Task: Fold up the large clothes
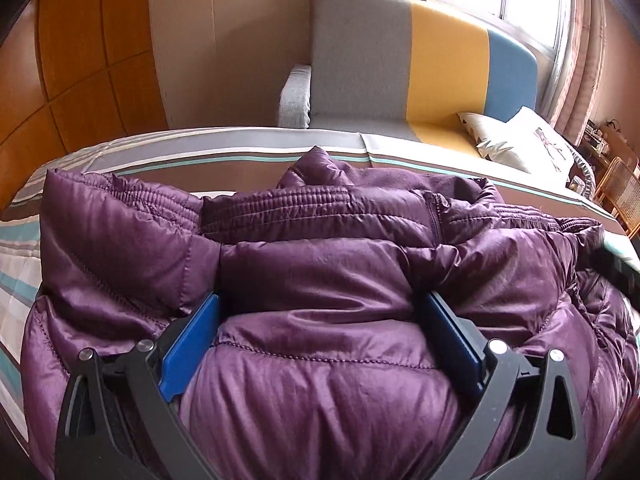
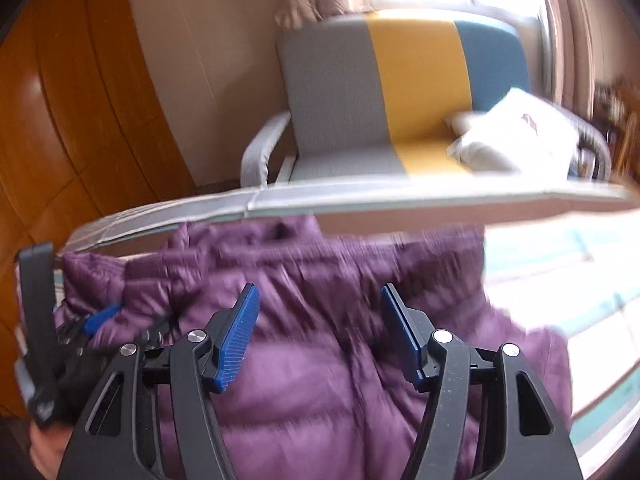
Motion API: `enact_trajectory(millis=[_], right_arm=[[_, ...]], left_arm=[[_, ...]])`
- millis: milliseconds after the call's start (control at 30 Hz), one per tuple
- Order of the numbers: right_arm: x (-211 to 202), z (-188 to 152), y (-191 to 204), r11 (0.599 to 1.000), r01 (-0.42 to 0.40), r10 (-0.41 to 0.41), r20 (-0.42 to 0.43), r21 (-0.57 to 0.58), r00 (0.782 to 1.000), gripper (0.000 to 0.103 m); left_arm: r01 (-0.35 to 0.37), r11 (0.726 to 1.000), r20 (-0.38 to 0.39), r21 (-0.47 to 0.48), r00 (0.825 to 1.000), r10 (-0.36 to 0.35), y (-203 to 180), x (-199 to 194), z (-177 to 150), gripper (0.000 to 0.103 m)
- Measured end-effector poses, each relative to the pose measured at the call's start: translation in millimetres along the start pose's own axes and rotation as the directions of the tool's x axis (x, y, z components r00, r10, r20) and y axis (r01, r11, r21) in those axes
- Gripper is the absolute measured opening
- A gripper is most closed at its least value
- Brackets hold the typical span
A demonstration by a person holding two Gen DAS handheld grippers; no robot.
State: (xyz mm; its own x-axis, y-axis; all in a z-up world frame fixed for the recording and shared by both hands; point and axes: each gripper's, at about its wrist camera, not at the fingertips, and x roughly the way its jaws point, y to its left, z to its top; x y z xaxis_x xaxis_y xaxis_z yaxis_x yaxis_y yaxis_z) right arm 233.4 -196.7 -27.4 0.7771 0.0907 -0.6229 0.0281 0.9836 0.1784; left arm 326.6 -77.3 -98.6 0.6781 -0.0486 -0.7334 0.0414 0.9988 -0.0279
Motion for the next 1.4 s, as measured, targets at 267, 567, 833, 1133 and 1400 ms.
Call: enact_trajectory(millis=[267,567,833,1133,1400], right_arm=[[62,-1,-5,0.999,0.041,-0.037,-0.098,0.036,0.994,0.062],[68,-4,-4,0.999,0.045,-0.042,-0.125,0.019,0.991,0.062],[17,3,-39,0.995,0.081,-0.079,-0.036,0.055,0.996,0.062],[46,-19,-85,0.975,0.159,-0.135,-0.150,0.157,0.979,0.062],[52,-26,-84,0.975,0.171,-0.150,-0.146,0.144,0.978,0.062]], left_arm=[[0.040,0.998,0.010,-0.038,0.999,-0.039,12,1,-4,0.101],[0.052,0.998,-0.023,-0.041,0.998,-0.053,17,-3,0,0.101],[-0.043,0.995,0.071,-0.086,0.996,0.050,68,-40,21,0.101],[-0.100,0.982,-0.074,-0.161,0.993,0.089,114,10,10,0.101],[-0.052,0.978,-0.077,-0.203,0.996,0.037,122,23,3,0.101]])
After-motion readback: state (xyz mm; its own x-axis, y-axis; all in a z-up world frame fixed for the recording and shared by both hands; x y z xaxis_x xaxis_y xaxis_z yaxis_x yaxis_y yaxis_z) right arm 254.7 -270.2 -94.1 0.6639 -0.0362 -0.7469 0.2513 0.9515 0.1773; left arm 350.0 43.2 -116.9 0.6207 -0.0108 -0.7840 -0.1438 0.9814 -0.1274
